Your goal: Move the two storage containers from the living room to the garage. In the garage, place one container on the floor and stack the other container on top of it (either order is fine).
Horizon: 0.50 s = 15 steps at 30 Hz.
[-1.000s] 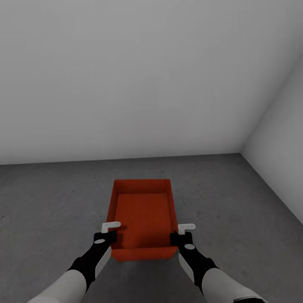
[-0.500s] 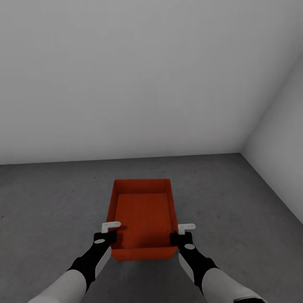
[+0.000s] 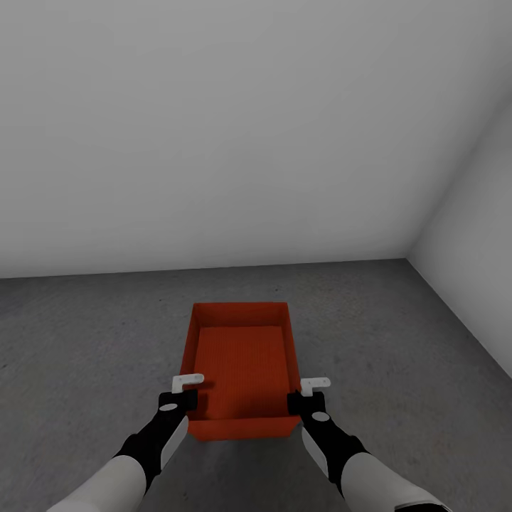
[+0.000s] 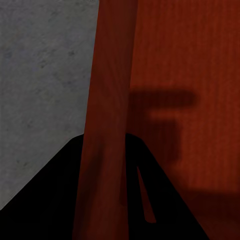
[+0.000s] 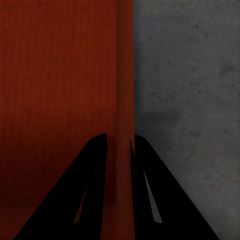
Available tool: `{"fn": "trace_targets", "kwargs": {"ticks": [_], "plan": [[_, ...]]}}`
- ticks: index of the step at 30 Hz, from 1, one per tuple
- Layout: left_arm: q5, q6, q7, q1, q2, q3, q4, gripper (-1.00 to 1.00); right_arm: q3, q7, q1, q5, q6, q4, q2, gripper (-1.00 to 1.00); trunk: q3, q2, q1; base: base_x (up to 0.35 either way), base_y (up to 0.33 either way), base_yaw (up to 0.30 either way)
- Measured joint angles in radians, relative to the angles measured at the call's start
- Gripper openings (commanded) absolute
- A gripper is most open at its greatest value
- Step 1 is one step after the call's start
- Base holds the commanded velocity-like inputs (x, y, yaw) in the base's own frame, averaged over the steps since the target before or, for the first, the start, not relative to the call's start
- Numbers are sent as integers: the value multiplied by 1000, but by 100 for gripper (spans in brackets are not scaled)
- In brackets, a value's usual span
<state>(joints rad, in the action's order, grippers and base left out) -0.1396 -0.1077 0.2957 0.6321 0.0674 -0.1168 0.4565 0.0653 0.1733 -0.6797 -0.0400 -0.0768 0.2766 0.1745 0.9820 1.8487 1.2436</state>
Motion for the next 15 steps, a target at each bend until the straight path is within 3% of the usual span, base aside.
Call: {"fn": "trace_targets", "kwargs": {"ticks": [4,5,6,7,15], "plan": [[1,0,0,0,0,1,-1,-100,1,1,0,1,0,0,0,-100,0,0,0,0,0,0],[1,0,-1,0,0,1,-2,100,2,1,0,1,1,0,0,-100,0,0,0,0,0,0],[-29,1,-6,1,-5,30,3,100,3,7,0,-3,1,1,0,100,0,0,0,0,0,0],[-11,-4,0,1,-14,35,1,100,9,5,1,1,1,-1,0,100,0,0,0,0,0,0],[-9,-3,1,1,-14,34,-1,100,10,-3,1,2,3,-1,0,100,0,0,0,0,0,0]]}}
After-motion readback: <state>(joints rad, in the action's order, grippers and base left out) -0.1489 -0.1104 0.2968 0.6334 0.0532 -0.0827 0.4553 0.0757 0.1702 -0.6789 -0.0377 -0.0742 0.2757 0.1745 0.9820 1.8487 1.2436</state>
